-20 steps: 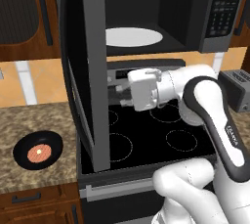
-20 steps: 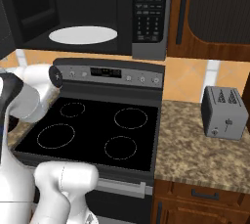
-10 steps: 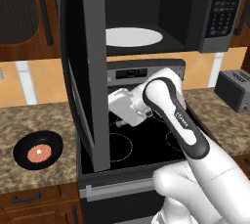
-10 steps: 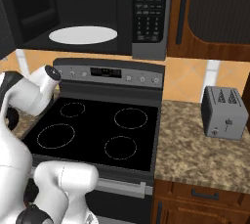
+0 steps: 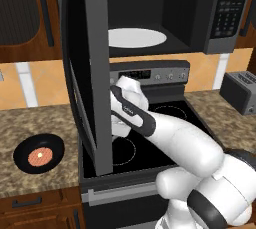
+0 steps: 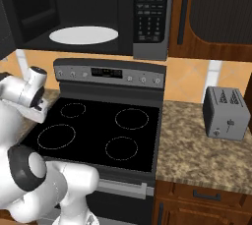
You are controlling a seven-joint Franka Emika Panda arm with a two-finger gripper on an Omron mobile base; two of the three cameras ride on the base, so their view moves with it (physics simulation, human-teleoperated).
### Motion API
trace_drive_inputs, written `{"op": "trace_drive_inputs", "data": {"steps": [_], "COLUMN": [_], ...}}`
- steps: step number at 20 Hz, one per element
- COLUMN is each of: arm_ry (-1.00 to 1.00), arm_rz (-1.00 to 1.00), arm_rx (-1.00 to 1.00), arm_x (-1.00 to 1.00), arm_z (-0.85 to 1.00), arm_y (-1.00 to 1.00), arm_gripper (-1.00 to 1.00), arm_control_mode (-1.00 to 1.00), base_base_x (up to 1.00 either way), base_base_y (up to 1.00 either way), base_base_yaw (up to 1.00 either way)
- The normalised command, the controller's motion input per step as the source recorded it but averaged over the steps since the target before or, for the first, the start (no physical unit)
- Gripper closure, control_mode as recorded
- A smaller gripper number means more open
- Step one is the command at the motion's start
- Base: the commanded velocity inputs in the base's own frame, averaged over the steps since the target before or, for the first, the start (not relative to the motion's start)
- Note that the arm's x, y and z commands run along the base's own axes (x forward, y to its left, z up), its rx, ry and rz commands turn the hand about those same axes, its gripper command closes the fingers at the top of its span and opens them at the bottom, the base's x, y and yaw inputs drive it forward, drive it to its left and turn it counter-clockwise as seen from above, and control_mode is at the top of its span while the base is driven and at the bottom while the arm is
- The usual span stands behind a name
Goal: Open the microwave, place the bowl with waffle inside the microwave, then close the microwave door and turn it on.
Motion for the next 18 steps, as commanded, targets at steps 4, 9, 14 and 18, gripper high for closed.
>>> {"op": "trace_drive_inputs", "data": {"steps": [4,9,14,18], "arm_ry": [0.03,-0.04,-0.16,-0.16], "arm_rz": [0.00,0.00,0.00,0.00], "arm_rx": [-0.14,0.00,0.00,0.02], "arm_x": [0.35,0.40,0.14,0.00], "arm_z": [-0.47,-0.38,-0.37,-0.09], "arm_y": [0.25,0.13,0.18,0.22], "arm_gripper": [-1.00,-1.00,-1.00,-1.00], "arm_control_mode": [-1.00,-1.00,-1.00,-1.00], "base_base_x": [0.00,0.00,0.00,0.00], "base_base_y": [0.00,0.00,0.00,0.00], "base_base_yaw": [0.00,0.00,0.00,0.00]}}
